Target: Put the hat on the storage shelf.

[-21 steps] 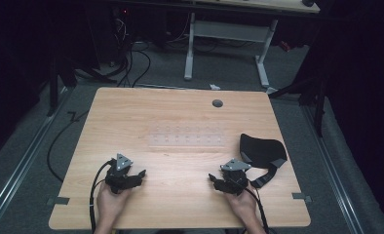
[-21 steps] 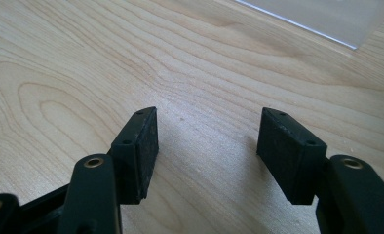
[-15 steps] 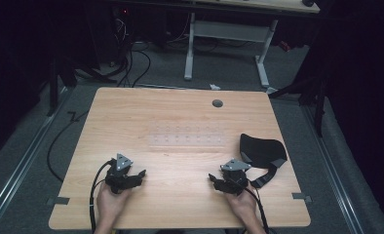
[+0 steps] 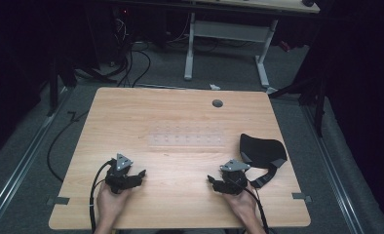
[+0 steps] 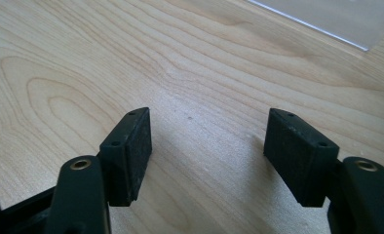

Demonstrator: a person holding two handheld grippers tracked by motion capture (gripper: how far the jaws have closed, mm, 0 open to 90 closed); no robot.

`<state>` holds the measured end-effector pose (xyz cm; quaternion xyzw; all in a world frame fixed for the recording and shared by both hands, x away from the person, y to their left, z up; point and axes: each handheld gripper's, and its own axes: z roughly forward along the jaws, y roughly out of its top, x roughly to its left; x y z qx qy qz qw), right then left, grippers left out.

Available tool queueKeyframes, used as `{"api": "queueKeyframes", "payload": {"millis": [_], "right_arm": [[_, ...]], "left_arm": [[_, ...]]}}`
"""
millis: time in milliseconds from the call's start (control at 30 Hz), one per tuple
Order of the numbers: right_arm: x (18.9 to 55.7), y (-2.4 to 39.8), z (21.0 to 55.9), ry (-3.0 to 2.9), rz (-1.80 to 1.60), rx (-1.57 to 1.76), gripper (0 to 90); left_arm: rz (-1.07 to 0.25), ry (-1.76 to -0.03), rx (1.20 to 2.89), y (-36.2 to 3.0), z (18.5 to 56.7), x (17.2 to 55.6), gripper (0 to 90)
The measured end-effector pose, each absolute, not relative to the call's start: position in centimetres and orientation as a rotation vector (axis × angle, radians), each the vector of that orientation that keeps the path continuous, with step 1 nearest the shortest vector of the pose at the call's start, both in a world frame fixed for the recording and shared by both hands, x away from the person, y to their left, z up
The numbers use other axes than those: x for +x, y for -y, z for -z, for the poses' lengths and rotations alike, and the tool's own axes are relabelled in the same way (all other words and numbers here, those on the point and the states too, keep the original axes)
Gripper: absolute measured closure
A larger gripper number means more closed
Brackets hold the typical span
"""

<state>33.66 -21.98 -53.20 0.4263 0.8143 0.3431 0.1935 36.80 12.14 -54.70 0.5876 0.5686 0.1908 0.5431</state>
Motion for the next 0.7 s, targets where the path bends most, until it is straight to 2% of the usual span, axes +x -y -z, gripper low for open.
{"api": "queueKeyframes", "payload": {"millis": [267,433,700], "right_arm": [[33.60,21.93,53.18,-2.287,-0.962,1.197,34.7],[33.54,21.99,53.16,-2.265,-0.963,1.222,40.4],[33.47,21.93,53.08,-2.259,-0.958,1.227,44.3]], "left_arm": [[-0.453,-1.350,1.395,-12.14,54.70,36.81,30.6],[-0.453,-1.350,1.395,-12.14,54.69,36.81,30.5],[-0.453,-1.350,1.395,-12.14,54.69,36.81,30.5]]}}
